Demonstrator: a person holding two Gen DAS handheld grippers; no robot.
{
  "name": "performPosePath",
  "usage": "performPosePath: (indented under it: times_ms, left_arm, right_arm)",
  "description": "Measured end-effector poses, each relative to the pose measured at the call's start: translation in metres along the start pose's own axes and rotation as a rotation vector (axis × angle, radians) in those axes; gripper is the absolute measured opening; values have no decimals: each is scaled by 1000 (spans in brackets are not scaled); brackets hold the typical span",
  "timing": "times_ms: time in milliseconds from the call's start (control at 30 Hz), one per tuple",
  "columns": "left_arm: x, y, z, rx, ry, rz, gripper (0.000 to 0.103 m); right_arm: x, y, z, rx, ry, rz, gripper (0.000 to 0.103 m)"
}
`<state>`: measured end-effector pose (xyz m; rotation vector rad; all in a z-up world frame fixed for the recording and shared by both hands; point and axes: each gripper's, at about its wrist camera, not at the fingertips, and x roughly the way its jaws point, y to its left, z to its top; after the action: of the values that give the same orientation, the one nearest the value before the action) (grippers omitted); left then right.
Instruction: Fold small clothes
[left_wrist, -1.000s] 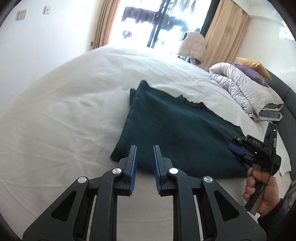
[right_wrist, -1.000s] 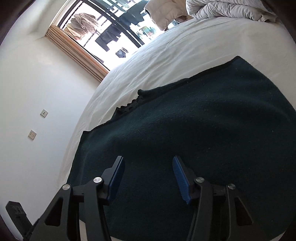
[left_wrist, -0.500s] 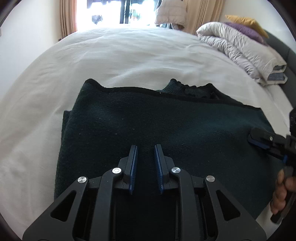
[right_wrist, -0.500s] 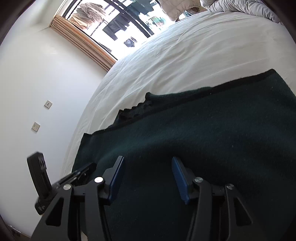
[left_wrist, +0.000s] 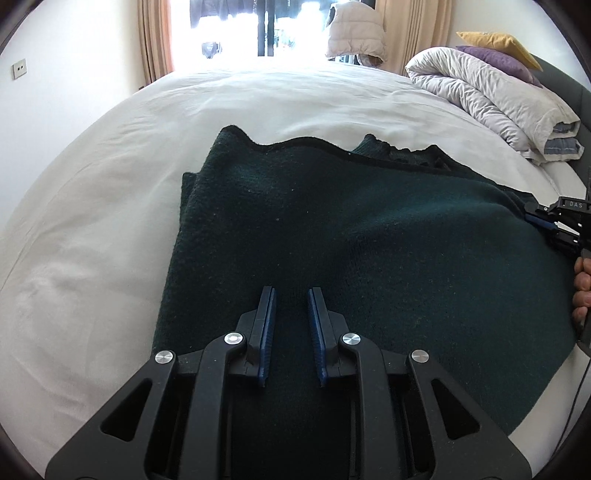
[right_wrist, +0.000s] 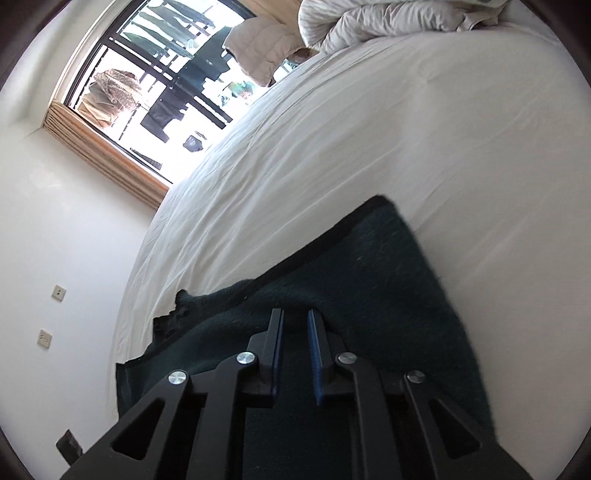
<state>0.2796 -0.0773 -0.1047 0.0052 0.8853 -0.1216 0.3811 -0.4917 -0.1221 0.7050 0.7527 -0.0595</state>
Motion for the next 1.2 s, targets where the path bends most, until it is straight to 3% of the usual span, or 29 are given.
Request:
performPosePath:
  times_ms: [33,67,133,233,300,567,667,800,933,1000,1067,1200]
  left_arm:
    - [-2,2,-3,-10,1,-1,20]
    - [-5,3,-7,-17,-1,-1,20]
    - [-9,4,-12,-28,-3,-2,20]
    - [-14,4,-18,-43,-2,1,20]
    - [-17,4,-21,-49,4,2,20]
    - [-27,4,-33,-63,10,9,20]
    - [-31,7,-37,-83,7,1,20]
    - [-37,9,-45,-95,9,1,20]
    - [-41,10,-48,-101,15,-5,20]
    - [-41,9,-49,-100,16,-7,20]
    - [-44,10,-52,-100,13,-8,20]
    - [-47,12,-55,-108,7,-16,20]
  right_arm:
    - [-7,1,-1,7,-23,-10,28]
    - [-12,0,-3,18,-39,-3,47]
    - [-21,12,-14,-1,-40,97,57]
    - [-14,45,-41,-126,60,193,58]
    - [-4,56,-55,-183,101,190,58]
    - [-17,37,-48,-113,64,162,59]
    - [-24,48,-60,-155,87,226,65]
    - [-13,63,-83,-241,132,216,65]
    - [-11,46,-78,-208,103,241,63]
    - [-16,26,-70,-165,96,237,49]
    - [-22,4,-60,-103,70,208,28]
    - [-54,-36,-48,25,-45,102,25]
